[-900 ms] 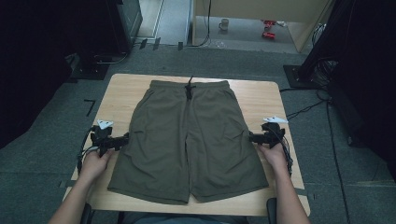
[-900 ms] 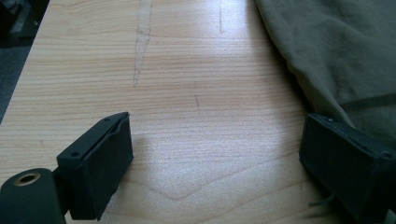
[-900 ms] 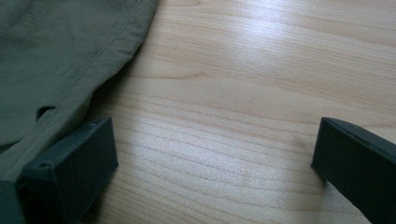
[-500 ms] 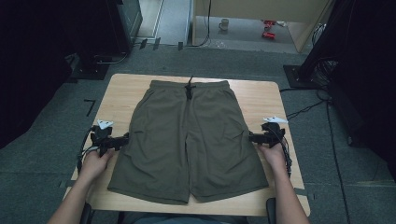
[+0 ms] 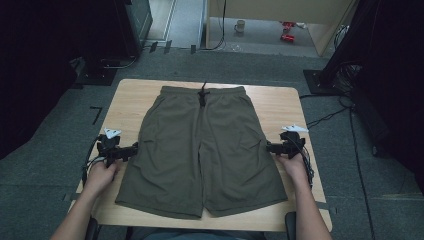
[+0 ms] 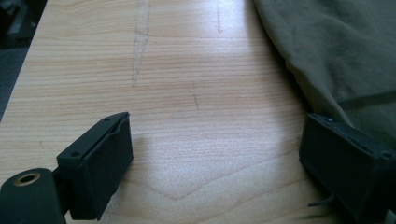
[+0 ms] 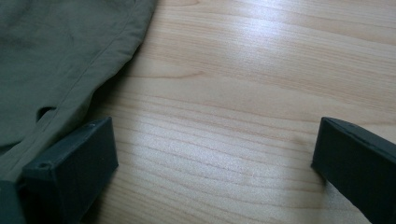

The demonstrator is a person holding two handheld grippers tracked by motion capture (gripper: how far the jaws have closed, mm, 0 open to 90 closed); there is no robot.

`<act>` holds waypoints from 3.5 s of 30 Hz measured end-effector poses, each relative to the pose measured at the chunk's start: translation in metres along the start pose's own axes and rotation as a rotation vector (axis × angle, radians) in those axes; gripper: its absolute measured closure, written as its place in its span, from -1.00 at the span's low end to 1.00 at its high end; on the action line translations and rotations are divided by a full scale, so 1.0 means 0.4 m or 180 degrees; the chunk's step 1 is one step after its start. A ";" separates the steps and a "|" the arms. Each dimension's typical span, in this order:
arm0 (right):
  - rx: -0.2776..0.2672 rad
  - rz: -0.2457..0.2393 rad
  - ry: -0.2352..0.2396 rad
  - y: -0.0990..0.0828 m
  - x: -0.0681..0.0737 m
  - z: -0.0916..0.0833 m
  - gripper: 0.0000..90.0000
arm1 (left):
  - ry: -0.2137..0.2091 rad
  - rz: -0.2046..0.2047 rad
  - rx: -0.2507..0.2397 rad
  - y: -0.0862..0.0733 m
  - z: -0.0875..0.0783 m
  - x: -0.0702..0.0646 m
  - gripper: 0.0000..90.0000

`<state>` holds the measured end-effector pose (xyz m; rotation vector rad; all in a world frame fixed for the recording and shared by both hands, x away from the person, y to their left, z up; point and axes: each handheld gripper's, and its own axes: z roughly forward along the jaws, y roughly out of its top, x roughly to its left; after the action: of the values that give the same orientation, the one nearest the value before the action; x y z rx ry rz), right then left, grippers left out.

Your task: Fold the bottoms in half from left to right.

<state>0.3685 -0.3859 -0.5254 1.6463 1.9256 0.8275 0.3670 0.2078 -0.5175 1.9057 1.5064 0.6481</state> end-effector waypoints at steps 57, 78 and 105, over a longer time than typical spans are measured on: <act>-0.0203 -0.0067 0.0399 0.073 0.069 -0.051 -0.50 | -0.1131 0.0804 0.0194 -0.118 -0.182 -0.018 -0.36; -0.0268 -0.0478 0.0595 0.119 0.199 -0.039 -0.42 | -0.1126 0.1035 0.0048 -0.163 -0.191 -0.025 -0.22; -0.0232 -0.0610 0.0987 0.226 0.333 0.004 -0.28 | -0.1246 0.1115 0.0040 -0.160 -0.193 -0.030 0.03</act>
<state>0.4104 -0.2456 -0.4585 1.3265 2.1902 1.1112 0.2669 0.2193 -0.5106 2.1750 0.9464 0.3792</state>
